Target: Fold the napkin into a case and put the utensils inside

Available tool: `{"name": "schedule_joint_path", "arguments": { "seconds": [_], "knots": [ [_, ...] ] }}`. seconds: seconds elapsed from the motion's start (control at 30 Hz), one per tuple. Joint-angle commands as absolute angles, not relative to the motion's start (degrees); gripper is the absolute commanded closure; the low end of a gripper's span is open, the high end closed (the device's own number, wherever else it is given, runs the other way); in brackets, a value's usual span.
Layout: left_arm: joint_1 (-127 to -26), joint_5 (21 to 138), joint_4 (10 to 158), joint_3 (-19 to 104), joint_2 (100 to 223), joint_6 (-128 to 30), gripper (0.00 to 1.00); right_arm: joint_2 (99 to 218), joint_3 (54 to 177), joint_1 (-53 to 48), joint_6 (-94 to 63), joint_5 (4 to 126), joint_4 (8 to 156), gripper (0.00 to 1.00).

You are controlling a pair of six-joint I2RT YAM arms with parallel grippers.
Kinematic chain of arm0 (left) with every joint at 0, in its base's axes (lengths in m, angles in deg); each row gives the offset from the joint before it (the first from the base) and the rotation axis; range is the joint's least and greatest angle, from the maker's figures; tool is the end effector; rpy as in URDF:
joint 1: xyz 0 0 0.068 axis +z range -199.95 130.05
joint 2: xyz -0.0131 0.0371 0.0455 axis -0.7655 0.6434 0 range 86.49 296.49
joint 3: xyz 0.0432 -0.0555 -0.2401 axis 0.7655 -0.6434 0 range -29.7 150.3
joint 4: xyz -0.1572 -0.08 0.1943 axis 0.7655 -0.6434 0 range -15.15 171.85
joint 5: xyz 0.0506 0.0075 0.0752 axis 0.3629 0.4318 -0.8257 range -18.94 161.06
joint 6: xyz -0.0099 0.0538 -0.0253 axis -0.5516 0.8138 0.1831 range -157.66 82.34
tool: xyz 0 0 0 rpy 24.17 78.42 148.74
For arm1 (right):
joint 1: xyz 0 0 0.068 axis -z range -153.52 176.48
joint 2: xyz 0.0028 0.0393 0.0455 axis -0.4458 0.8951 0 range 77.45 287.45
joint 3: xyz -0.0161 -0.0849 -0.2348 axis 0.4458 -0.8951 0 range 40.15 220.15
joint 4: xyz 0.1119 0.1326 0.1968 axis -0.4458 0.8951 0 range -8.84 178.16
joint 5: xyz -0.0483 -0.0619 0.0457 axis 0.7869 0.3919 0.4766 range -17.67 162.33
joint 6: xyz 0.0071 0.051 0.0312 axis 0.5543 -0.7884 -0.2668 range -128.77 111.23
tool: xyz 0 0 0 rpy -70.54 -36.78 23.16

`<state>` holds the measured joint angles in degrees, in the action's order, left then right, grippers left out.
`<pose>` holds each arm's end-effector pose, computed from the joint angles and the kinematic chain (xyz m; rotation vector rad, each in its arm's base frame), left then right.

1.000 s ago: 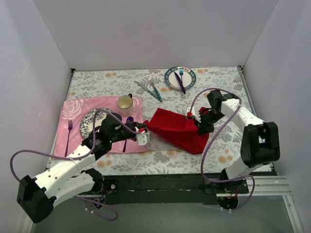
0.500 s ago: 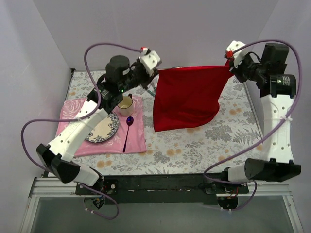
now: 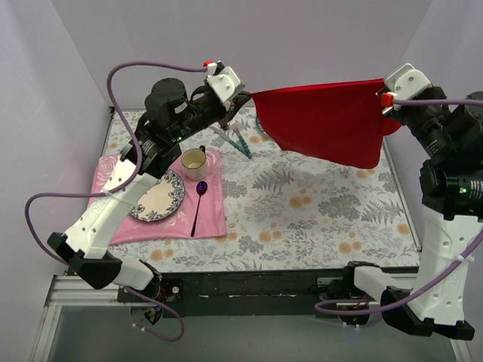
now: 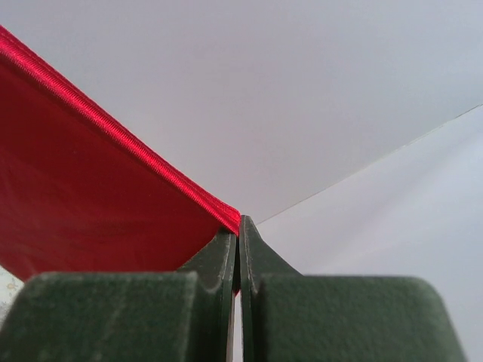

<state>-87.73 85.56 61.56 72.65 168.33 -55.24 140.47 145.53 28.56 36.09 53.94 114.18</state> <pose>0.2402 -0.2002 0.4944 0.4926 1.5738 -0.9471 0.1673 0.0080 0.5569 -0.7624 1.2114 -0.4509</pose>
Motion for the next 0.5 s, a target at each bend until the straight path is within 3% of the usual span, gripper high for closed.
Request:
{"name": "schedule_joint_path", "arguments": {
  "seconds": [0.0, 0.47],
  "knots": [
    [-85.7, 84.1, 61.3, 70.1, 161.9, -54.4, 1.0, 138.0, 143.3, 30.1, 37.2, 60.3, 109.0, 0.99],
    [-82.1, 72.2, 59.4, 80.0, 178.8, -56.5, 1.0, 151.3, 142.4, 30.1, 36.1, 63.7, 105.1, 0.99]
  ]
}}
